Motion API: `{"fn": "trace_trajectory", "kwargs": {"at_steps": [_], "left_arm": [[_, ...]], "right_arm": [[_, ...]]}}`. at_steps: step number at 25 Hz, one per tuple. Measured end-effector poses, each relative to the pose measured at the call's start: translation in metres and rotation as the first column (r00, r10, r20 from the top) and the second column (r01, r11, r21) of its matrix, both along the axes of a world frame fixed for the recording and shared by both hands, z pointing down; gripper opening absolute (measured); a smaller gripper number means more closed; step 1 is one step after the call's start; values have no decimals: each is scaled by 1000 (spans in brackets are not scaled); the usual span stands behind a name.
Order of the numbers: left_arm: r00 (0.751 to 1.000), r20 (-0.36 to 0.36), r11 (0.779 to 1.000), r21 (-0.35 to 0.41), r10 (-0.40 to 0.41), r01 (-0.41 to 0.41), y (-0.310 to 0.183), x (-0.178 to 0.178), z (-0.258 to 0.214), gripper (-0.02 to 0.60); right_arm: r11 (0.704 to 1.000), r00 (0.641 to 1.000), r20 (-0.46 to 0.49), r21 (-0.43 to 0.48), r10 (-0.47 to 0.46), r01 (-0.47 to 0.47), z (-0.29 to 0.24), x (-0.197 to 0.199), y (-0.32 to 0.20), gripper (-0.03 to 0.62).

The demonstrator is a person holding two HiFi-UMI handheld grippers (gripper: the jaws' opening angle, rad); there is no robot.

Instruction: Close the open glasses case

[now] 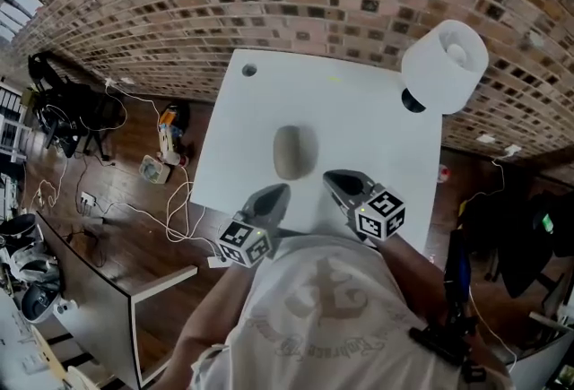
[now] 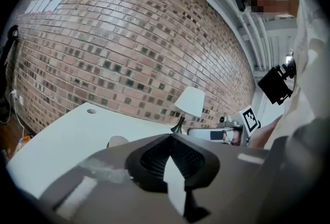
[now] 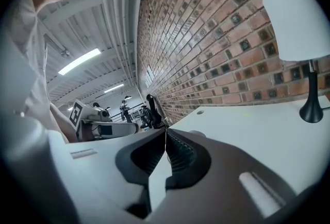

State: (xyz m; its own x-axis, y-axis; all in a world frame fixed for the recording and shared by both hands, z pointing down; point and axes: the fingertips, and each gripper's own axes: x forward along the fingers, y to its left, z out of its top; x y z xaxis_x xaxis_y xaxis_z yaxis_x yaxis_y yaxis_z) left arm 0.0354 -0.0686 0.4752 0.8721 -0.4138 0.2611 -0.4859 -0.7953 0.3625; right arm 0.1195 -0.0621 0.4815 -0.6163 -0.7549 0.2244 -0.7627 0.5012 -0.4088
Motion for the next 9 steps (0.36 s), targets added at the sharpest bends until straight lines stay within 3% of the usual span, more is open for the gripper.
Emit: {"fn": "trace_trajectory", "kwargs": {"at_steps": [9], "left_arm": [[1000, 4, 1000, -1, 26, -26, 7, 21, 1, 5]], "right_arm": [[1000, 1000, -3, 1, 11, -11, 0, 17, 9, 9]]}}
